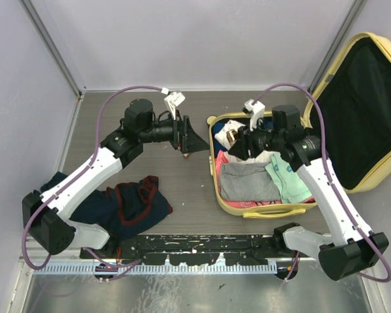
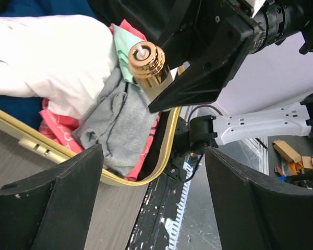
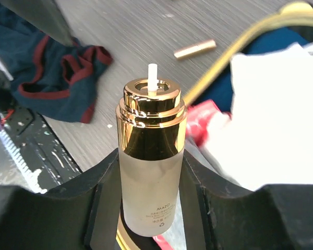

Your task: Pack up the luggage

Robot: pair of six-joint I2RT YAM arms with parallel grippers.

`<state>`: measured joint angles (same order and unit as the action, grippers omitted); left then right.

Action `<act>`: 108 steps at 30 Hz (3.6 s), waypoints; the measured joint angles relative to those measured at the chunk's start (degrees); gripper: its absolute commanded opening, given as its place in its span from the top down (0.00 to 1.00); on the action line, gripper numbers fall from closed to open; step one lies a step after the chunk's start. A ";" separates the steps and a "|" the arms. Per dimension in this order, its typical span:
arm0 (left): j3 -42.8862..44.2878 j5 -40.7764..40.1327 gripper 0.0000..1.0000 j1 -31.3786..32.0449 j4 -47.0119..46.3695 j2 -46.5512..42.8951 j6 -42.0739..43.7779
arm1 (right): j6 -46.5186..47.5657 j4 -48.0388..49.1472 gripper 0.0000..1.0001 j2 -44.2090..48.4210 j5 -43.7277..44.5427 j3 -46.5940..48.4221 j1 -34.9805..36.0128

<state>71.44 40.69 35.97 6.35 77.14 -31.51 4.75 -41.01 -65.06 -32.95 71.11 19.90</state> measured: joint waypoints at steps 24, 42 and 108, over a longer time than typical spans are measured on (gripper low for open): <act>0.39 -3.63 0.14 -6.80 11.30 3.91 12.09 | 19.56 -16.72 0.90 -9.51 14.82 5.64 -30.69; 8.17 -6.49 0.16 -17.11 13.05 18.64 21.97 | 30.05 -8.33 0.35 -34.38 21.94 14.71 -36.63; 1.92 -7.74 0.99 -15.30 4.74 7.85 8.72 | -16.98 16.06 0.20 -12.15 -7.45 13.09 -11.87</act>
<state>73.36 32.95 20.67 11.09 84.99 -22.79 -12.23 -24.95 -77.21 -40.40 84.20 8.03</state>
